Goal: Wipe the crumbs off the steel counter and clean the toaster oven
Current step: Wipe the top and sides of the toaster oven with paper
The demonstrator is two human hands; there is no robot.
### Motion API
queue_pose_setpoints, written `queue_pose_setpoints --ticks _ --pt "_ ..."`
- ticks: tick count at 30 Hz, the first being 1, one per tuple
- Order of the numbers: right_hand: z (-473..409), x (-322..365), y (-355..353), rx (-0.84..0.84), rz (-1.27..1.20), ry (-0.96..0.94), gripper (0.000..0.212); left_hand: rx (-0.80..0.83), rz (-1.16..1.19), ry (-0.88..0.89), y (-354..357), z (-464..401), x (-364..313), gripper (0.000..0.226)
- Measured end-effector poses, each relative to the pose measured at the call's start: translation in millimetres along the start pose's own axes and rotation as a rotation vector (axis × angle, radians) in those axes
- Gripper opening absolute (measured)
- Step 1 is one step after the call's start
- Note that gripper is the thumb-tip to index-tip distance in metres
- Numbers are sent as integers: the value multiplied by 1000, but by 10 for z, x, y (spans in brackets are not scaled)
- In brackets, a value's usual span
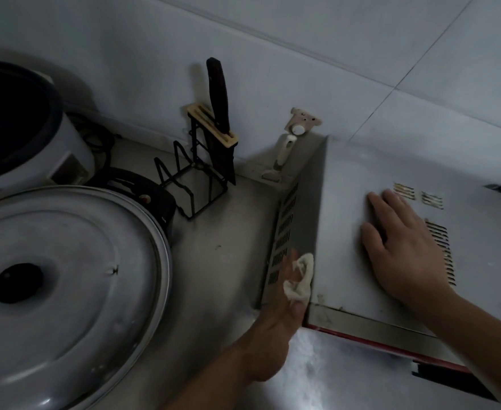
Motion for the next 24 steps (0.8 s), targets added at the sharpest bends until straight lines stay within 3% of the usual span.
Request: queue_pose_setpoints --ticks 6,10,14,18,22,24 --pt "-7 4 0 -4 -2 0 65 26 15 -9 -62 -254 -72 79" --pt "0 3 -6 -15 -18 -7 64 -18 58 -67 -193 -855 -97 53" --pt "-2 -1 2 -11 -24 -6 64 -94 -4 -69 -403 -1508 -226 55" --pt "-3 2 -4 -11 -21 3 63 -160 9 -255 -581 -2002 49 72" --pt "0 13 -24 -12 -27 8 63 -201 54 -259 -618 -2086 6 58" --pt "4 15 -29 -11 -30 11 64 -187 104 -254 -587 -2030 7 61"
Point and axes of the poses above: each hand's wrist, its own z-axis away from the middle knuckle, its own y-axis out of the palm, x = y × z, the point moved 8 cm from there along -z, towards the middle knuckle, and after that the axes turned 6 degrees about -z, right-handed, at the moved point
